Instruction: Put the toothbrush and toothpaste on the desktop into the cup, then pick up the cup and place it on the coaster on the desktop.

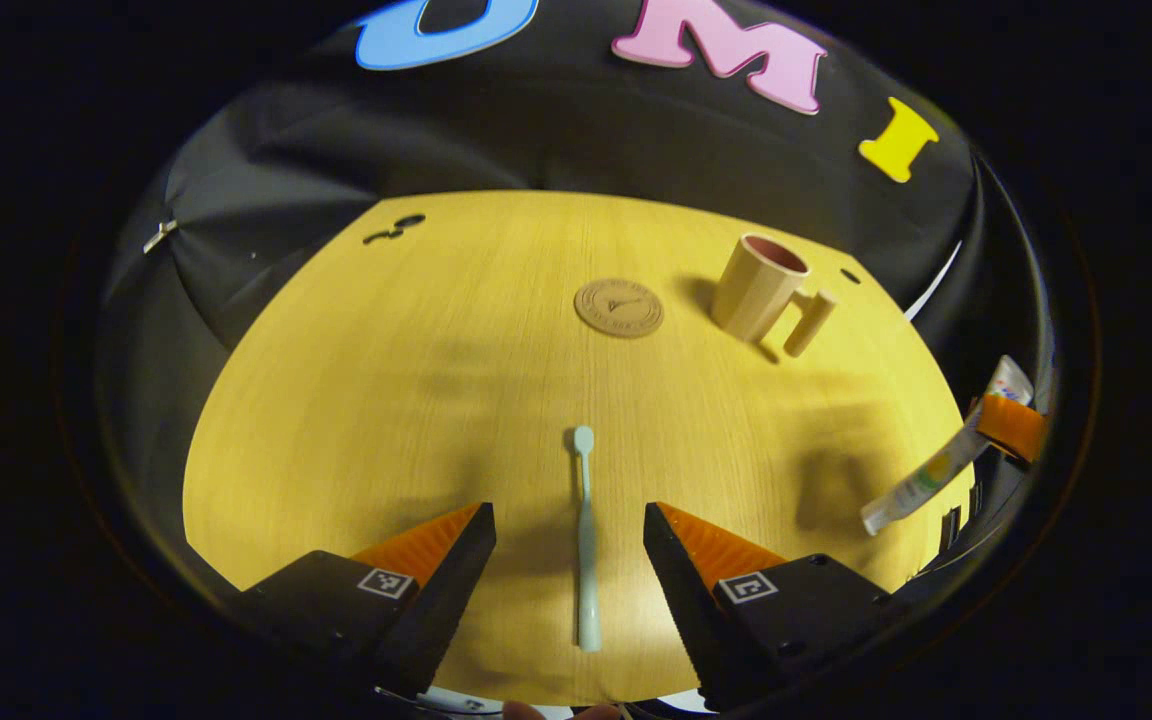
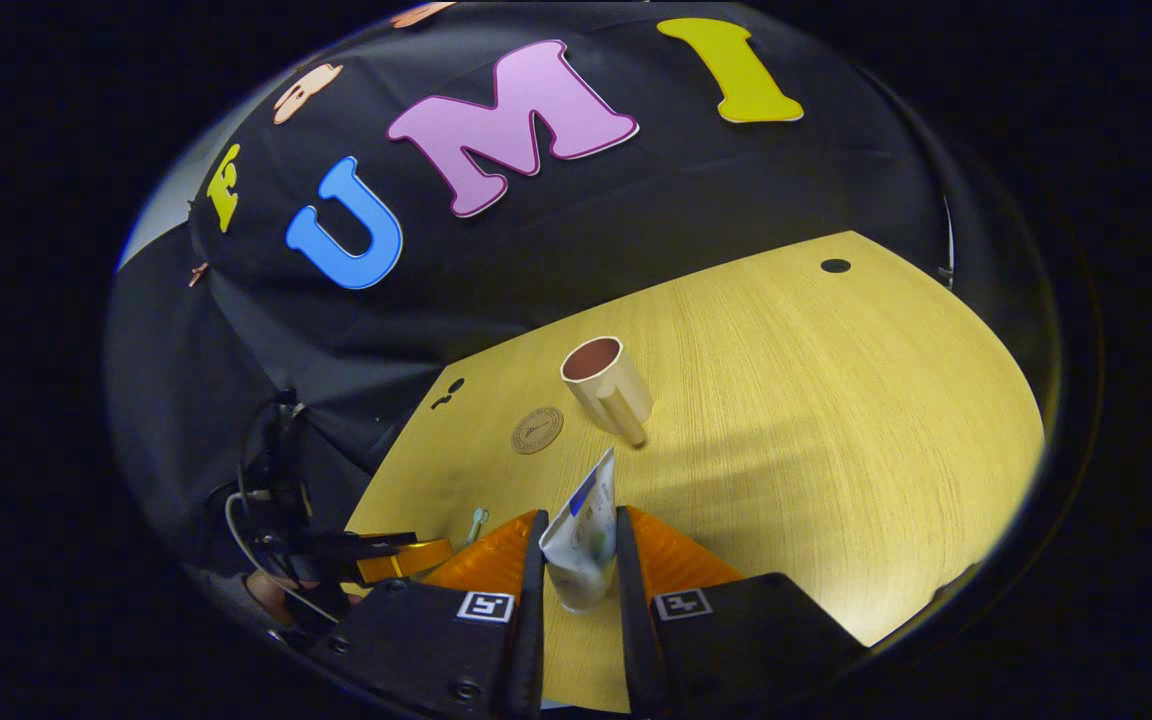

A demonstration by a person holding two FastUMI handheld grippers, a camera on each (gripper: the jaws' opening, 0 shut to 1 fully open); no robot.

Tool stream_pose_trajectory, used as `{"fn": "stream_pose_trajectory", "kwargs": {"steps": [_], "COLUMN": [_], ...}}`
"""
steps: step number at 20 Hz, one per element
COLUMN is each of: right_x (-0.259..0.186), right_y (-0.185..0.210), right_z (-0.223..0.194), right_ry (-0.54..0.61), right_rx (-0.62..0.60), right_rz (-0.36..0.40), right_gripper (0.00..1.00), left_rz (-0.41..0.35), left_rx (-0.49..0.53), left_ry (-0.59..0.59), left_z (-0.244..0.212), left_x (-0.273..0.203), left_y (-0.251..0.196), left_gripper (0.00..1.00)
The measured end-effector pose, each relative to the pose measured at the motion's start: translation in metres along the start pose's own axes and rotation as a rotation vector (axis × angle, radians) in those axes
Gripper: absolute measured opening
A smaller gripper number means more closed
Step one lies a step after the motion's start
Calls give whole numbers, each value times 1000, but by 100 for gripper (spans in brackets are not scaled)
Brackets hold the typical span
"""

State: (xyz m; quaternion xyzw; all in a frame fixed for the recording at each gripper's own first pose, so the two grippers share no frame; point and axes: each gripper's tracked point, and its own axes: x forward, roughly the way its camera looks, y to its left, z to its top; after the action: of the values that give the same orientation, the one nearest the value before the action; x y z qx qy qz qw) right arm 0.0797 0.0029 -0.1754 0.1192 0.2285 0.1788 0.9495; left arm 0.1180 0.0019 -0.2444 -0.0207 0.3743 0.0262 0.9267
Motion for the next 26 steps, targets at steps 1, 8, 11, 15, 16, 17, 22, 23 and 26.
{"fn": "stream_pose_trajectory", "kwargs": {"steps": [1,8,11,15,16,17,22,23,26], "right_x": [-3,-18,-21,-11,-11,-9,-3,-4,-3], "right_y": [-1,-7,-8,-11,-13,-16,-9,-6,10], "right_z": [4,35,45,47,48,46,46,49,69], "right_ry": [-8,-69,-85,-90,-91,-86,-88,-92,-116], "right_rx": [-1,7,18,19,7,0,7,10,3], "right_rz": [3,20,32,28,27,24,54,60,82], "right_gripper": [36,36,36,21,26,27,26,27,27], "left_rz": [1,68,66,84,75,65,-8,-24,-87], "left_rx": [-2,64,67,69,64,49,-28,-31,-59], "left_ry": [51,229,252,266,249,237,157,126,28], "left_z": [-7,-26,-28,-23,-21,-21,-19,-15,9], "left_x": [8,35,35,36,36,36,27,22,5], "left_y": [-1,3,-2,-5,-5,-5,-13,-15,-27], "left_gripper": [95,88,57,13,9,8,6,6,6]}}
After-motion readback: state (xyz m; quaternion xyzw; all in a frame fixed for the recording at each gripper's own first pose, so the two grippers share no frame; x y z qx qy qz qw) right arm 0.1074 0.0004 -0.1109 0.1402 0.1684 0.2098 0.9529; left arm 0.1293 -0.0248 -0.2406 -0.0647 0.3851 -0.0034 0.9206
